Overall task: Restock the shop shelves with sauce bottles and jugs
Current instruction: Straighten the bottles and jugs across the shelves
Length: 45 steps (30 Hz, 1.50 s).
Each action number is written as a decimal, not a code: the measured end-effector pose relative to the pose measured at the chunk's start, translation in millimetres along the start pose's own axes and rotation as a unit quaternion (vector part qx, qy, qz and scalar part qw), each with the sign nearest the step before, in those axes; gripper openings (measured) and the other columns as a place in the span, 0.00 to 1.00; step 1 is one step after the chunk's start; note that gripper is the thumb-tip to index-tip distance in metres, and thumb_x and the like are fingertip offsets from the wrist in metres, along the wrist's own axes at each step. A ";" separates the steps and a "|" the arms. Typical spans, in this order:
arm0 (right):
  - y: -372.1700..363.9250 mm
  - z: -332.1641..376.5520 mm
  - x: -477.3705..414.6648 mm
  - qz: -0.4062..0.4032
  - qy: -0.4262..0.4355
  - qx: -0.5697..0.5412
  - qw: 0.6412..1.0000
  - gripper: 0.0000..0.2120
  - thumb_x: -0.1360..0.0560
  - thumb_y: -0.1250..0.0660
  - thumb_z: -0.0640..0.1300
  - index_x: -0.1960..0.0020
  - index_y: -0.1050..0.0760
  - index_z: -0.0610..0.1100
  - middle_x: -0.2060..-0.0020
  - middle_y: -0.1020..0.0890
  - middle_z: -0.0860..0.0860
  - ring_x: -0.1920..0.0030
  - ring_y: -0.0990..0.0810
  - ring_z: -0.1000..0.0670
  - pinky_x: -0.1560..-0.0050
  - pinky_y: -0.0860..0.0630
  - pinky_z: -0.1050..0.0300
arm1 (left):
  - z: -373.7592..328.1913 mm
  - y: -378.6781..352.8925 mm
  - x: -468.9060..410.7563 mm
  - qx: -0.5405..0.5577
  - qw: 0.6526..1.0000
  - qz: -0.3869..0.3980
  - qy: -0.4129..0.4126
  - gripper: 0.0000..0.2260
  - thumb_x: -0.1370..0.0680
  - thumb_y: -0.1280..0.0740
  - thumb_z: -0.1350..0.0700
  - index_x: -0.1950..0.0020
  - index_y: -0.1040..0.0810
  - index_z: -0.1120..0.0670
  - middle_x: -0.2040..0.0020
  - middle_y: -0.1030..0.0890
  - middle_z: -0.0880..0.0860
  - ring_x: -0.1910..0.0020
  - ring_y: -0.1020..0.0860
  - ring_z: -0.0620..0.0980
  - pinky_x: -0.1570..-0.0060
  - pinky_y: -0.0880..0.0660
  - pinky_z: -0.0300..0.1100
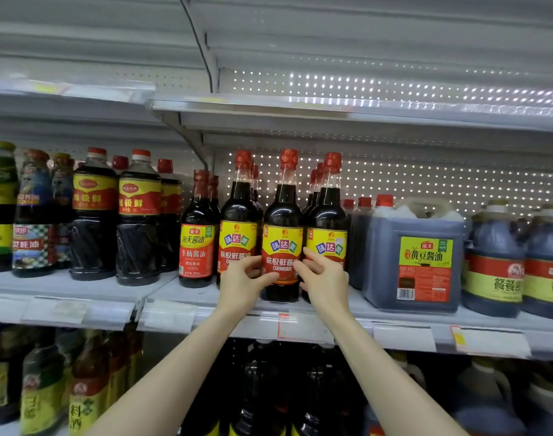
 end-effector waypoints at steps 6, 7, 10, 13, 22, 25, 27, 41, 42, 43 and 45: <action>-1.1 -7.0 -10.3 0.034 0.014 0.033 0.999 0.22 0.24 0.30 0.42 0.32 0.27 0.42 0.39 0.20 0.44 0.41 0.21 0.50 0.42 0.21 0.48 | 0.9 -5.6 -0.1 -0.042 0.999 -0.022 0.014 0.22 0.29 0.25 0.58 0.36 0.23 0.61 0.45 0.18 0.55 0.53 0.23 0.44 0.56 0.31 0.28; -0.9 -7.4 -10.6 0.036 0.017 0.036 0.999 0.22 0.24 0.30 0.41 0.31 0.28 0.42 0.39 0.20 0.44 0.40 0.21 0.50 0.42 0.21 0.48 | 1.2 -5.1 -1.2 -0.046 0.999 -0.022 0.015 0.22 0.29 0.25 0.58 0.37 0.23 0.61 0.46 0.18 0.54 0.53 0.23 0.43 0.58 0.32 0.26; -1.1 -8.2 -11.6 0.048 0.015 0.039 0.998 0.23 0.24 0.31 0.40 0.30 0.30 0.41 0.38 0.21 0.44 0.38 0.22 0.49 0.40 0.22 0.48 | 1.4 -5.7 -3.5 -0.054 0.998 -0.021 0.027 0.22 0.30 0.24 0.57 0.37 0.23 0.61 0.48 0.18 0.53 0.53 0.23 0.44 0.60 0.32 0.27; -3.3 -9.4 -11.3 0.059 0.010 0.043 0.997 0.24 0.24 0.32 0.39 0.29 0.32 0.40 0.36 0.23 0.43 0.36 0.24 0.48 0.39 0.23 0.47 | 1.6 -7.2 -6.0 -0.066 0.997 -0.013 0.029 0.23 0.29 0.25 0.57 0.37 0.23 0.61 0.47 0.18 0.54 0.52 0.22 0.46 0.56 0.30 0.31; -7.2 -5.8 -11.0 0.041 0.002 0.066 0.997 0.24 0.23 0.32 0.39 0.29 0.32 0.40 0.35 0.24 0.42 0.35 0.24 0.47 0.36 0.26 0.54 | 0.6 -2.2 -11.7 -0.091 0.996 0.017 -0.002 0.20 0.29 0.25 0.56 0.40 0.20 0.60 0.46 0.17 0.55 0.52 0.23 0.44 0.52 0.31 0.34; -9.8 -5.8 -9.3 0.021 -0.001 0.070 0.997 0.23 0.24 0.32 0.39 0.29 0.31 0.40 0.36 0.23 0.43 0.36 0.24 0.48 0.37 0.26 0.55 | 2.5 -0.5 -13.7 -0.088 0.996 0.022 -0.005 0.20 0.30 0.24 0.56 0.40 0.21 0.60 0.46 0.17 0.54 0.51 0.23 0.44 0.50 0.30 0.36; -13.1 -4.8 -8.3 0.005 0.000 0.069 0.998 0.23 0.24 0.31 0.40 0.30 0.30 0.40 0.36 0.22 0.44 0.37 0.23 0.48 0.40 0.27 0.58 | 3.4 1.3 -14.9 -0.091 0.996 0.022 -0.008 0.20 0.30 0.24 0.55 0.41 0.20 0.60 0.47 0.17 0.54 0.52 0.23 0.44 0.50 0.29 0.36; -25.3 -5.0 -3.5 -0.083 -0.012 0.079 0.993 0.21 0.26 0.29 0.45 0.34 0.25 0.42 0.43 0.18 0.46 0.42 0.21 0.49 0.40 0.24 0.52 | 14.6 6.3 -18.9 -0.058 0.998 0.035 -0.011 0.20 0.31 0.23 0.56 0.41 0.19 0.60 0.48 0.17 0.54 0.53 0.22 0.45 0.50 0.28 0.36; -25.9 -5.1 -3.9 -0.084 -0.011 0.083 0.993 0.21 0.26 0.29 0.45 0.34 0.25 0.42 0.43 0.18 0.46 0.42 0.21 0.48 0.40 0.24 0.53 | 14.9 6.0 -19.4 -0.059 0.998 0.034 -0.012 0.21 0.31 0.23 0.56 0.40 0.20 0.60 0.47 0.17 0.55 0.53 0.22 0.45 0.50 0.29 0.35; -26.5 -5.1 -4.1 -0.085 -0.011 0.089 0.992 0.21 0.25 0.29 0.45 0.34 0.25 0.42 0.43 0.18 0.46 0.42 0.21 0.49 0.40 0.25 0.55 | 15.1 5.6 -19.5 -0.060 0.998 0.032 -0.013 0.22 0.31 0.23 0.56 0.40 0.21 0.61 0.46 0.17 0.55 0.52 0.23 0.45 0.50 0.29 0.35; -27.3 -5.0 -4.6 -0.086 -0.015 0.086 0.992 0.21 0.25 0.29 0.44 0.34 0.25 0.41 0.42 0.18 0.45 0.42 0.21 0.49 0.40 0.24 0.55 | 15.6 4.7 -20.4 -0.062 0.998 0.028 -0.010 0.23 0.31 0.23 0.56 0.39 0.21 0.61 0.45 0.17 0.56 0.50 0.22 0.45 0.48 0.29 0.36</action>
Point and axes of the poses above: each hand's wrist, its own x-axis away from the middle knuckle, its own y-axis out of the back of the hand, z = x × y, the point moved 2 cm from there along -x, towards the middle knuckle
